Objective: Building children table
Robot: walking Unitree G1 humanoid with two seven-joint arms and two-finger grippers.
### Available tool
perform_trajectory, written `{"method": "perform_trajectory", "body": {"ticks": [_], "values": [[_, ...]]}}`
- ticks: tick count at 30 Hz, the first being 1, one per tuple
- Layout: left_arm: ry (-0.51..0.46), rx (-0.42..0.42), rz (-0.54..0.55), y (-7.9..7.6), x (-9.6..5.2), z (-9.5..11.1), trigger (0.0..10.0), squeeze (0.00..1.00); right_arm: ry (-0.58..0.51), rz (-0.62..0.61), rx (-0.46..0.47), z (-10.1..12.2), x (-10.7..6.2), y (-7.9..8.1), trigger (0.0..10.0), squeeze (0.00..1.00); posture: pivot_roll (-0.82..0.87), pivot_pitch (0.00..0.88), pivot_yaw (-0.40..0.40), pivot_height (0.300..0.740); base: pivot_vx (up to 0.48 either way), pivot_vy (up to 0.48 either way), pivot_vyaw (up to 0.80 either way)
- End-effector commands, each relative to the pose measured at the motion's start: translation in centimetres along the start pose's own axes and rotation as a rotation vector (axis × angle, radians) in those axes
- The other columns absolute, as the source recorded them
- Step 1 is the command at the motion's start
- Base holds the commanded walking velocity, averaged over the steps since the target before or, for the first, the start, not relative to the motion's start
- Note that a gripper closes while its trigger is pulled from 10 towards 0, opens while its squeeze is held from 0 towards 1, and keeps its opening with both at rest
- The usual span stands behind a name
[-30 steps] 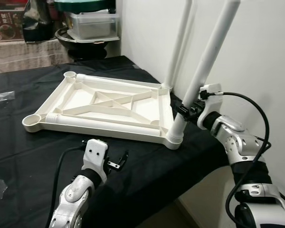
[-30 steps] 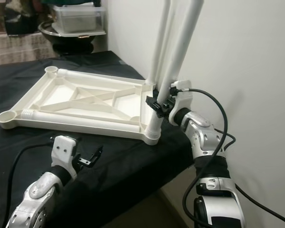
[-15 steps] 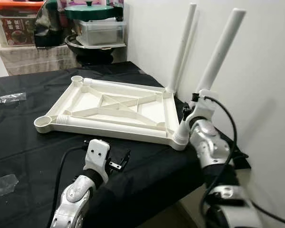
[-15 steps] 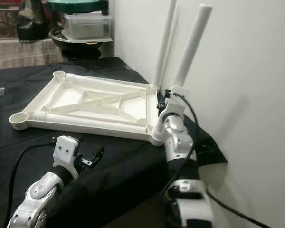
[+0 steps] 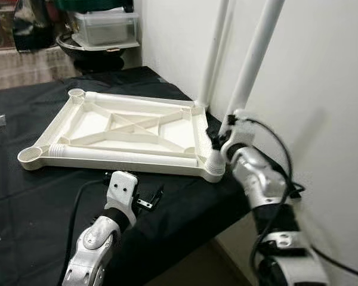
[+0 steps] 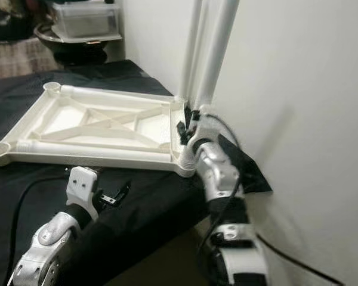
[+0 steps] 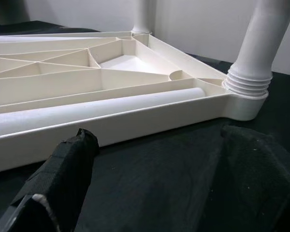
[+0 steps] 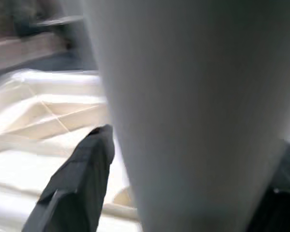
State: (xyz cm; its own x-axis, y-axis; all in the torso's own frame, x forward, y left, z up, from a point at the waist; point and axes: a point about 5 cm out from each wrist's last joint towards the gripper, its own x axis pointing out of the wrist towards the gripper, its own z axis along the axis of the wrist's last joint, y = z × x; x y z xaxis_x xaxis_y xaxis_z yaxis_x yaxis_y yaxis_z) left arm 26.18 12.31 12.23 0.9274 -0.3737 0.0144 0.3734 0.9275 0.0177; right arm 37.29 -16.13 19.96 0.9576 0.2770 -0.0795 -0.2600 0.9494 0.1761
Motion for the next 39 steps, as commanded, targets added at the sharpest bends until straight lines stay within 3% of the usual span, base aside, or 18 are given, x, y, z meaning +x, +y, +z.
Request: {"method": "perform_trajectory", "body": {"ticks": [1, 4, 10, 11, 14, 16, 18, 19, 20, 21, 22, 23, 25, 26, 28, 36, 37, 39], "values": [[0.017, 0.002, -0.004, -0.1, 0.0, -0.4, 10.0, 0.00, 0.020, 0.081, -0.012, 0.3, -0.4, -0.8, 0.0, 0.00, 0.09, 0.000, -0.101, 0.740, 0.000, 0.000, 0.00], [0.017, 0.002, -0.004, -0.1, 0.0, -0.4, 10.0, 0.00, 0.023, 0.038, -0.028, 0.4, -0.4, -1.6, 0.0, 0.00, 0.09, 0.000, -0.099, 0.740, 0.000, 0.000, 0.00], [0.019, 0.005, -0.008, -0.1, 0.1, -0.4, 10.0, 0.00, 0.038, -0.369, 0.089, -1.3, 0.0, -3.1, 0.0, 0.00, 0.09, 0.000, -0.093, 0.740, 0.000, 0.000, 0.00], [0.020, 0.006, -0.011, -0.1, 0.1, -0.4, 10.0, 0.00, 0.068, -0.529, 0.170, -3.2, -0.2, -2.1, 0.0, 0.00, 0.09, 0.000, -0.090, 0.740, 0.000, 0.000, 0.00], [0.021, 0.007, -0.011, -0.1, 0.1, -0.4, 10.0, 0.00, 0.078, -0.552, 0.189, -4.2, -0.2, -0.4, 0.0, 0.00, 0.10, 0.000, -0.089, 0.740, 0.000, 0.000, 0.00], [0.021, 0.011, -0.012, -0.1, 0.1, -0.3, 10.0, 0.00, 0.092, -0.532, 0.209, -5.1, -0.1, 2.3, 0.0, 0.00, 0.11, 0.000, -0.088, 0.740, 0.000, 0.000, 0.00], [0.021, 0.011, -0.012, -0.1, 0.1, -0.3, 10.0, 0.00, 0.092, -0.532, 0.209, -5.1, -0.1, 2.3, 0.0, 0.00, 0.11, 0.000, -0.088, 0.740, 0.000, 0.000, 0.00], [0.021, 0.014, -0.012, 0.0, 0.1, -0.3, 10.0, 0.00, 0.121, -0.464, 0.204, -5.3, 0.2, 3.7, 1.4, 0.00, 0.11, 0.000, -0.090, 0.740, 0.000, 0.000, 0.00], [0.021, 0.014, -0.012, 0.0, 0.1, -0.3, 10.0, 0.00, 0.121, -0.464, 0.204, -5.3, 0.2, 3.7, 1.4, 0.00, 0.11, 0.000, -0.090, 0.740, 0.000, 0.000, 0.00], [0.023, 0.017, -0.011, 0.2, 0.0, -0.3, 10.0, 0.00, 0.097, -0.374, 0.166, -4.7, 0.4, 4.7, 10.0, 0.00, 0.10, 0.000, -0.091, 0.740, 0.000, 0.000, 0.00], [0.025, 0.020, -0.009, 0.3, -0.1, -0.3, 10.0, 0.00, 0.071, -0.307, 0.154, -4.2, 0.5, 5.2, 10.0, 0.00, 0.10, 0.000, -0.093, 0.740, 0.000, 0.000, 0.00], [0.026, 0.020, -0.006, 0.4, -0.1, -0.3, 10.0, 0.00, 0.048, -0.263, 0.132, -3.7, 0.6, 4.7, 10.0, 1.00, 0.10, 0.000, -0.095, 0.740, 0.000, 0.000, 0.00], [0.025, 0.018, -0.004, 0.3, -0.1, -0.4, 10.0, 0.00, 0.036, -0.224, 0.092, -3.0, 0.6, 3.0, 10.0, 1.00, 0.10, 0.000, -0.095, 0.740, 0.000, 0.000, 0.00], [0.024, 0.016, -0.005, 0.2, -0.1, -0.4, 10.0, 0.00, 0.037, -0.184, 0.081, -2.6, 0.7, 2.3, 10.0, 0.07, 0.10, 0.000, -0.095, 0.740, 0.000, 0.000, 0.00], [0.024, 0.014, -0.005, 0.1, 0.0, -0.4, 10.0, 0.00, 0.037, -0.157, 0.077, -2.3, 0.7, 1.9, 10.0, 0.00, 0.10, 0.000, -0.095, 0.740, 0.000, 0.000, 0.00], [0.027, 0.013, -0.007, 0.1, 0.0, -0.5, 10.0, 0.00, 0.030, 0.115, -0.013, 0.0, -0.3, -1.7, 10.0, 0.00, 0.09, 0.000, -0.092, 0.740, 0.000, 0.000, 0.00], [0.026, 0.014, -0.008, 0.1, 0.1, -0.4, 10.0, 0.00, 0.022, 0.127, -0.028, 0.2, -0.5, -2.4, 0.0, 0.00, 0.09, 0.000, -0.092, 0.740, 0.000, 0.000, 0.00], [0.024, 0.015, -0.009, 0.1, 0.1, -0.4, 10.0, 0.00, 0.031, 0.085, -0.036, 0.0, -0.4, -3.0, 0.0, 0.00, 0.09, 0.000, -0.093, 0.740, 0.000, 0.000, 0.00]]}}
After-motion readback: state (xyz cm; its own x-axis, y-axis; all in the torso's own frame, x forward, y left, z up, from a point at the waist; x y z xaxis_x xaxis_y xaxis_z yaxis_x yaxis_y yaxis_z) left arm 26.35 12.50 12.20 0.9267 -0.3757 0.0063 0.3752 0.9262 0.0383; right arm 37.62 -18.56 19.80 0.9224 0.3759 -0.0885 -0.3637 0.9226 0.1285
